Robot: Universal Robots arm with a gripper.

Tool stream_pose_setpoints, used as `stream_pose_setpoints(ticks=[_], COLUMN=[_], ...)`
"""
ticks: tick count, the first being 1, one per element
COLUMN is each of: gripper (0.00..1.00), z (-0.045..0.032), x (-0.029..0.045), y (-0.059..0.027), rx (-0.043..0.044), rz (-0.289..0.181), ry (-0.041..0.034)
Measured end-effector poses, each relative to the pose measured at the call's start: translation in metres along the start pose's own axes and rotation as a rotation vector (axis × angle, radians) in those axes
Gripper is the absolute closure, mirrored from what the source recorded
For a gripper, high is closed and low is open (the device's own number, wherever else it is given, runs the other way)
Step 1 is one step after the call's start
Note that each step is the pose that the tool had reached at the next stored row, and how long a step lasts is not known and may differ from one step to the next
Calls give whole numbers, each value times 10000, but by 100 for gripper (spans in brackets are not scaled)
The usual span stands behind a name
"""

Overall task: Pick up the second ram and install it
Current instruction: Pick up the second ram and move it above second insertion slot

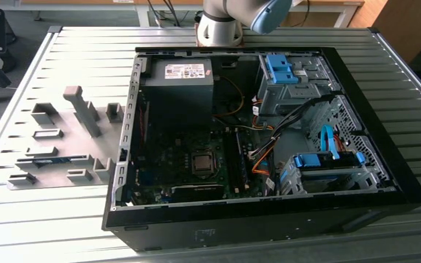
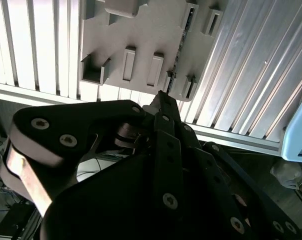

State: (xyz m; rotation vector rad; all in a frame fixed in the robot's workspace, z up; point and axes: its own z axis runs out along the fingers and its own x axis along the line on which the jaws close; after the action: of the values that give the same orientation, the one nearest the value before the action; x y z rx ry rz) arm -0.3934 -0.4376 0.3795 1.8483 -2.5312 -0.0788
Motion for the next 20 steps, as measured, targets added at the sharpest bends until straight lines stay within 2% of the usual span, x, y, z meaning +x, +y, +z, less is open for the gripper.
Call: stream_pose_setpoints(ticks=[11,20], gripper=[89,89], z=[9,11], x=[2,4], y=[6,10], rx=[-45,-44], rz=[-1764,-1825], ry=[80,81])
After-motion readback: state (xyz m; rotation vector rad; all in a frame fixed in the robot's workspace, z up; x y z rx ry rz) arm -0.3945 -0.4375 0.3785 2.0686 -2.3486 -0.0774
